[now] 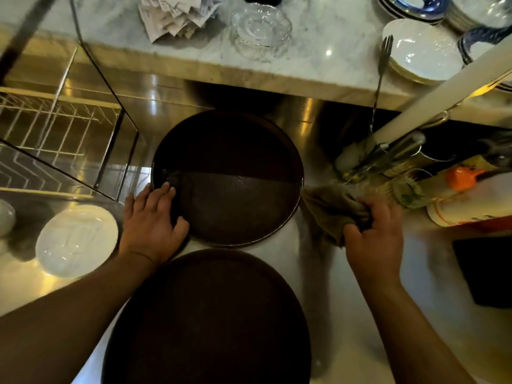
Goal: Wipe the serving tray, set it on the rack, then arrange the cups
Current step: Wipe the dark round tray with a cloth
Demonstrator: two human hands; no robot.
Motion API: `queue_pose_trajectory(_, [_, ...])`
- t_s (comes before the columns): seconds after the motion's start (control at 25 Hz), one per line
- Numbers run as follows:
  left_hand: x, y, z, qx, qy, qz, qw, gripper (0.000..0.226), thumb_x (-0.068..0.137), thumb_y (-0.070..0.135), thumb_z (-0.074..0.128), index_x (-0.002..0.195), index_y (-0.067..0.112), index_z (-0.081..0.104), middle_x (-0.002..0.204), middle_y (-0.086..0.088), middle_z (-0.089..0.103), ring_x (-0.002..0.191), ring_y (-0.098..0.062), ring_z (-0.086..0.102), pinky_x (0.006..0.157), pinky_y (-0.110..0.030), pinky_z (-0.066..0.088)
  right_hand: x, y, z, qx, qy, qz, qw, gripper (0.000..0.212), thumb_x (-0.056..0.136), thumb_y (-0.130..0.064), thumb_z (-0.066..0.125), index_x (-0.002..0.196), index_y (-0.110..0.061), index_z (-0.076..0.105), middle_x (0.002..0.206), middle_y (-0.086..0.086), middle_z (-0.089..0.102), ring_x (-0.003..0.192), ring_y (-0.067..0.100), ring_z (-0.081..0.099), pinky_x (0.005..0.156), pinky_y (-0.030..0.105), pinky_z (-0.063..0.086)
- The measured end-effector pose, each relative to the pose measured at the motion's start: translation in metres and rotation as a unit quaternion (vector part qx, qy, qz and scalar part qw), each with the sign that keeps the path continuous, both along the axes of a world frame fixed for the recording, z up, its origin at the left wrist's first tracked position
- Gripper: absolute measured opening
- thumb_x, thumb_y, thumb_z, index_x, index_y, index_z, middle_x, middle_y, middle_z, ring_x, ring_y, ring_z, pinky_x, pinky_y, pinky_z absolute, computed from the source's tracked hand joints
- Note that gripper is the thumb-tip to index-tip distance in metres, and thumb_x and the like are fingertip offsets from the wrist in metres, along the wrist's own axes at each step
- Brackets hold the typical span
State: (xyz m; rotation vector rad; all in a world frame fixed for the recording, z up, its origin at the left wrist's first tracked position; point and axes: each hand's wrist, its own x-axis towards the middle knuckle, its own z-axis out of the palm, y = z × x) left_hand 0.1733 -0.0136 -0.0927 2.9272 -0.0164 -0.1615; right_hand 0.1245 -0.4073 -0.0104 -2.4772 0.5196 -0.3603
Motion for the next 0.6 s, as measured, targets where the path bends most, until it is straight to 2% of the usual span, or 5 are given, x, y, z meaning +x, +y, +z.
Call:
queue_pose_trajectory(0.12, [0.001, -0.001, 0.001, 0.001, 0.004, 0.000, 1.000, 0.079, 0.085, 0.052, 0.038, 0.152, 0.011, 0.043, 0.161, -0.013, 0.041, 0.152, -0.036, 0.026, 0.126, -0.058, 0.010, -0.019, 0.000, -0.014, -0.092, 0.109, 0.022, 0.990, 0.050, 0.077, -0.019, 0.074, 0.125, -0.025, 0.058, 0.119, 0.006, 0.049, 0.102, 0.022, 0.049, 0.075, 0.032, 0.044])
queue_pose_trajectory(0.24, [0.001, 0.000, 0.001, 0.004, 0.006, -0.001, 1.000, 0.079, 0.084, 0.052, 0.038, 0.152, 0.011, 0.043, 0.161, -0.012, 0.041, 0.152, -0.036, 0.027, 0.126, -0.058, 0.011, -0.035, 0.013, -0.025, -0.169, 0.243, 0.096, 0.950, 0.054, 0.082, -0.037, 0.073, 0.132, -0.022, 0.059, 0.126, 0.014, 0.048, 0.110, 0.033, 0.049, 0.089, 0.044, 0.051])
queue_pose_trajectory(0.4, [0.000, 0.001, -0.001, 0.000, 0.003, -0.002, 1.000, 0.078, 0.086, 0.053, 0.035, 0.151, 0.012, 0.044, 0.160, -0.012, 0.043, 0.152, -0.036, 0.028, 0.125, -0.060, 0.012, -0.033, 0.033, -0.015, -0.195, 0.202, 0.089, 0.956, 0.058, 0.081, -0.060, 0.055, 0.132, -0.035, 0.053, 0.127, 0.009, 0.049, 0.118, 0.031, 0.043, 0.097, 0.049, 0.047])
queue_pose_trajectory(0.48, [-0.001, 0.002, 0.001, -0.009, 0.009, -0.005, 1.000, 0.077, 0.088, 0.055, 0.034, 0.154, 0.015, 0.041, 0.163, -0.009, 0.039, 0.153, -0.034, 0.024, 0.126, -0.060, 0.011, -0.017, 0.056, -0.008, -0.171, 0.144, 0.101, 0.969, 0.056, 0.083, -0.056, 0.056, 0.135, -0.036, 0.050, 0.133, 0.005, 0.050, 0.123, 0.028, 0.044, 0.098, 0.049, 0.048])
queue_pose_trajectory(0.6, [-0.002, 0.005, 0.007, -0.043, 0.034, 0.000, 0.998, 0.079, 0.090, 0.058, 0.041, 0.158, 0.020, 0.032, 0.169, -0.005, 0.027, 0.156, -0.029, 0.017, 0.126, -0.055, 0.008, 0.021, 0.087, -0.006, -0.033, 0.174, 0.103, 0.979, 0.064, 0.088, -0.042, 0.062, 0.147, -0.037, 0.038, 0.148, 0.004, 0.046, 0.127, 0.025, 0.053, 0.095, 0.040, 0.050])
